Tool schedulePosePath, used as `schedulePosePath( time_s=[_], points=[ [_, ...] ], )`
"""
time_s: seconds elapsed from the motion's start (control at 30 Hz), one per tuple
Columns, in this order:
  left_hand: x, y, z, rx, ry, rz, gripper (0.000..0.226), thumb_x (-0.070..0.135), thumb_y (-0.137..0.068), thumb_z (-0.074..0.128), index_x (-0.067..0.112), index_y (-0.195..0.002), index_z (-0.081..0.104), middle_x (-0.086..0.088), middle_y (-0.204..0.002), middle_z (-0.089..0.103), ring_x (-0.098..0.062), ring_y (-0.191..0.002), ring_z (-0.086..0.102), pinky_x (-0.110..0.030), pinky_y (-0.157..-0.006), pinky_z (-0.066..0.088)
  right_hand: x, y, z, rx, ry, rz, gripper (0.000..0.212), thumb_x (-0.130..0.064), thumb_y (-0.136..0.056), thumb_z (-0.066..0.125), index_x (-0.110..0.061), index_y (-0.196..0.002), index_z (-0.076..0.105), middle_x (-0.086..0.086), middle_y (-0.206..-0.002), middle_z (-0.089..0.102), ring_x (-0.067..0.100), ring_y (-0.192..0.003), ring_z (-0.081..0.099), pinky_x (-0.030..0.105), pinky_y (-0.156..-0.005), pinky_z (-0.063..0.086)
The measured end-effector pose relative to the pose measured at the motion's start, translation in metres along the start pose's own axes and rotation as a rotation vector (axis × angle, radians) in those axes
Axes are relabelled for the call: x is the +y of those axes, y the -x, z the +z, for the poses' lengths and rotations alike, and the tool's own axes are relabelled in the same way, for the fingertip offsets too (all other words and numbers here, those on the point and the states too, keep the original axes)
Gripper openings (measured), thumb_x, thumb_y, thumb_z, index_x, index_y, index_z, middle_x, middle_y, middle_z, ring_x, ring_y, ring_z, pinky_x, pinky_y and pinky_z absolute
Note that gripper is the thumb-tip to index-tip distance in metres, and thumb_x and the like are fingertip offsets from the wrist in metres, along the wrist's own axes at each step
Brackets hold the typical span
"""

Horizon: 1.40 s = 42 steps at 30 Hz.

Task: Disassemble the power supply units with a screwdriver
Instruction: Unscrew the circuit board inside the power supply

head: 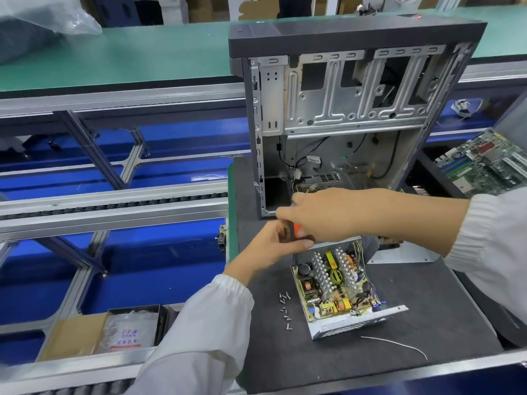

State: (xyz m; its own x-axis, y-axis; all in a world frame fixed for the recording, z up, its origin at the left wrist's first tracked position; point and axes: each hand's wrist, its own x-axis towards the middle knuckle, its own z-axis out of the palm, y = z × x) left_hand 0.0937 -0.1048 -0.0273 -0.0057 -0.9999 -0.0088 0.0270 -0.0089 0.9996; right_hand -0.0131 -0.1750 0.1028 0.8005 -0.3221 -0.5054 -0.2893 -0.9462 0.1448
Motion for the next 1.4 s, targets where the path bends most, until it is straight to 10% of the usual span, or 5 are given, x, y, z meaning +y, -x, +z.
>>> schedulePosePath(
  time_s=[0.47, 0.67, 0.87, 1.03, 1.4],
  points=[
    [-0.006, -0.005, 0.002, -0.007, -0.013, -0.054, 0.027, 0.001, -0.087, 0.069, 0.005, -0.112, 0.061, -0.001, -0.102, 0.068, -0.002, -0.094, 0.065, -0.016, -0.085, 0.049, -0.004, 0.002, -0.007, -0.014, -0.055, -0.014, 0.031, -0.013, -0.092, 0.057, -0.018, -0.118, 0.041, 0.004, -0.103, 0.036, 0.015, -0.067, 0.044, 0.028, -0.05, 0.031],
    [-0.002, -0.008, 0.004, 0.004, -0.016, -0.087, 0.024, 0.005, -0.086, 0.071, 0.026, -0.097, 0.075, 0.011, -0.092, 0.073, 0.004, -0.09, 0.065, -0.01, -0.078, 0.049, -0.011, -0.005, -0.008, 0.123, 0.033, 0.153, 0.06, -0.065, -0.091, 0.039, -0.011, -0.116, 0.045, 0.004, -0.079, 0.037, 0.022, -0.062, 0.043, 0.033, -0.055, 0.036],
    [-0.004, -0.011, 0.003, -0.013, 0.026, -0.066, 0.031, -0.001, -0.082, 0.073, 0.013, -0.109, 0.065, 0.011, -0.092, 0.074, -0.002, -0.094, 0.067, -0.013, -0.08, 0.05, -0.001, -0.002, -0.01, -0.089, -0.057, 0.017, 0.031, -0.013, -0.093, 0.054, -0.02, -0.121, 0.041, 0.006, -0.11, 0.041, 0.018, -0.067, 0.047, 0.03, -0.052, 0.035],
    [-0.002, -0.012, 0.004, -0.019, -0.026, -0.074, 0.018, 0.004, -0.085, 0.072, 0.017, -0.096, 0.07, 0.003, -0.089, 0.071, -0.006, -0.087, 0.066, -0.017, -0.078, 0.051, -0.003, 0.002, -0.015, 0.024, -0.038, 0.104, 0.053, -0.058, -0.09, 0.05, -0.016, -0.12, 0.04, 0.005, -0.101, 0.044, 0.022, -0.068, 0.049, 0.033, -0.059, 0.038],
    [-0.001, -0.015, 0.006, -0.032, -0.064, -0.094, 0.026, 0.001, -0.084, 0.072, 0.006, -0.108, 0.063, 0.005, -0.096, 0.071, -0.003, -0.093, 0.066, -0.017, -0.081, 0.05, -0.002, 0.005, -0.013, -0.036, -0.114, 0.052, 0.048, -0.038, -0.088, 0.064, -0.021, -0.123, 0.035, 0.006, -0.109, 0.035, 0.026, -0.079, 0.055, 0.034, -0.059, 0.041]
  ],
)
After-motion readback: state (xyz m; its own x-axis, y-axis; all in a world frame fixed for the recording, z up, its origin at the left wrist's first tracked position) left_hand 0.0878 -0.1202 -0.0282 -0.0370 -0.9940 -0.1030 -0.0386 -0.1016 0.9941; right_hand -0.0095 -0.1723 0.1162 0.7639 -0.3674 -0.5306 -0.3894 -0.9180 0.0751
